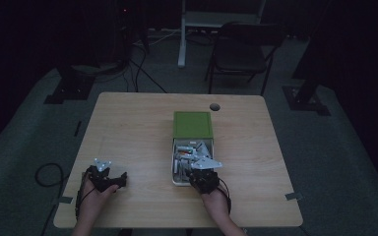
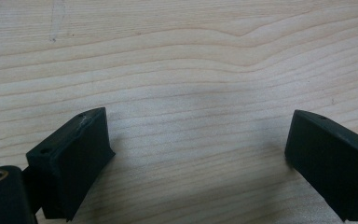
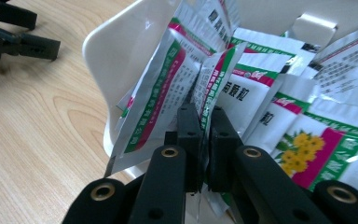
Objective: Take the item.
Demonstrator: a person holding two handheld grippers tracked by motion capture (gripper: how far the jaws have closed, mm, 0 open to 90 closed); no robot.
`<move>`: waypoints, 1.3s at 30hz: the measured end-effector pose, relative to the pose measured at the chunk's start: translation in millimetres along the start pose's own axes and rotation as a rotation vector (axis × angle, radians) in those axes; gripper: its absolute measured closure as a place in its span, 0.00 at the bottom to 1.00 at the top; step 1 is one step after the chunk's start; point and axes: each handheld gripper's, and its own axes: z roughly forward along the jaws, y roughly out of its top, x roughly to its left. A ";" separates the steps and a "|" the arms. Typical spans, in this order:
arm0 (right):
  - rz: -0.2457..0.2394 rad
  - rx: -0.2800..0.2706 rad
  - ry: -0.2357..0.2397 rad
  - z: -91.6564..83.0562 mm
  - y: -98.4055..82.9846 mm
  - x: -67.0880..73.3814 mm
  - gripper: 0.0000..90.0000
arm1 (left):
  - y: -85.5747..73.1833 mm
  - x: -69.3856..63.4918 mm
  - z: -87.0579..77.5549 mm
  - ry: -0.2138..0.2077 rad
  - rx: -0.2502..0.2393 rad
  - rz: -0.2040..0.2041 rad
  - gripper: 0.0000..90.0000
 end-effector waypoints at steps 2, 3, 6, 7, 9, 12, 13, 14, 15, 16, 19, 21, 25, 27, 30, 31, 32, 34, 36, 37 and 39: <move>0.005 -0.007 0.001 -2.7 1.2 -2.4 0.97 | 0.0 0.0 0.0 0.000 0.000 -0.001 0.08; 0.013 -0.009 0.007 -4.3 2.0 -3.6 0.97 | 0.0 0.0 0.0 0.000 0.000 0.000 0.08; 0.009 -0.026 0.004 -10.6 4.8 -4.9 0.97 | 0.0 0.0 0.0 0.000 0.000 0.000 0.08; 0.011 -0.032 0.001 -13.0 6.0 -5.4 0.97 | 0.0 0.0 0.0 0.000 0.000 0.000 0.08; 0.010 -0.045 0.001 -16.4 9.0 -6.9 0.97 | 0.0 0.1 -0.1 0.000 0.001 0.002 0.08; 0.017 -0.056 0.005 -20.5 13.4 -10.2 0.97 | 0.0 0.1 -0.1 0.000 0.002 0.002 0.08; 0.019 -0.062 0.006 -21.9 14.7 -11.3 0.97 | 0.0 0.1 -0.1 0.000 0.002 0.002 0.08; 0.025 -0.068 0.008 -23.2 16.2 -12.5 0.97 | 0.0 0.1 -0.1 0.000 0.001 0.002 0.08; 0.027 -0.071 0.011 -24.7 17.6 -13.7 0.97 | 0.1 0.1 -0.1 0.000 0.001 0.001 0.08; 0.029 -0.078 0.010 -26.5 19.1 -14.8 0.97 | 0.0 0.1 -0.1 0.000 0.002 0.002 0.08; 0.036 -0.095 0.016 -31.8 23.9 -17.9 0.97 | 0.0 0.1 -0.1 0.000 0.002 0.002 0.08; 0.038 -0.104 0.017 -35.4 27.0 -20.2 0.97 | 0.0 0.1 -0.1 0.000 0.001 0.001 0.08; 0.042 -0.120 0.015 -41.9 31.9 -24.5 0.97 | 0.0 0.1 -0.1 0.000 0.002 0.002 0.08; 0.042 -0.126 0.014 -44.7 34.0 -26.8 0.97 | 0.0 0.2 -0.1 0.000 0.002 0.002 0.08; 0.049 -0.135 0.015 -48.5 36.3 -30.0 0.97 | 0.0 0.2 -0.1 0.000 0.001 0.002 0.08; 0.050 -0.137 0.014 -49.5 36.9 -31.3 0.97 | 0.0 0.1 -0.1 0.000 0.001 0.002 0.08; 0.051 -0.139 0.013 -50.6 37.4 -32.6 0.97 | 0.0 0.1 -0.1 0.000 0.001 0.002 0.08; 0.052 -0.144 0.015 -52.9 38.5 -35.0 0.97 | 0.1 0.2 -0.2 0.000 0.003 0.003 0.08; 0.057 -0.152 0.018 -55.6 39.9 -38.7 0.97 | 0.1 0.2 -0.2 -0.001 0.003 0.002 0.08; 0.058 -0.157 0.015 -57.2 40.6 -40.8 0.97 | 0.1 0.2 -0.2 -0.001 0.003 0.002 0.08; 0.066 -0.170 0.011 -60.6 42.3 -44.9 0.97 | 0.1 0.2 -0.2 -0.001 0.003 0.002 0.08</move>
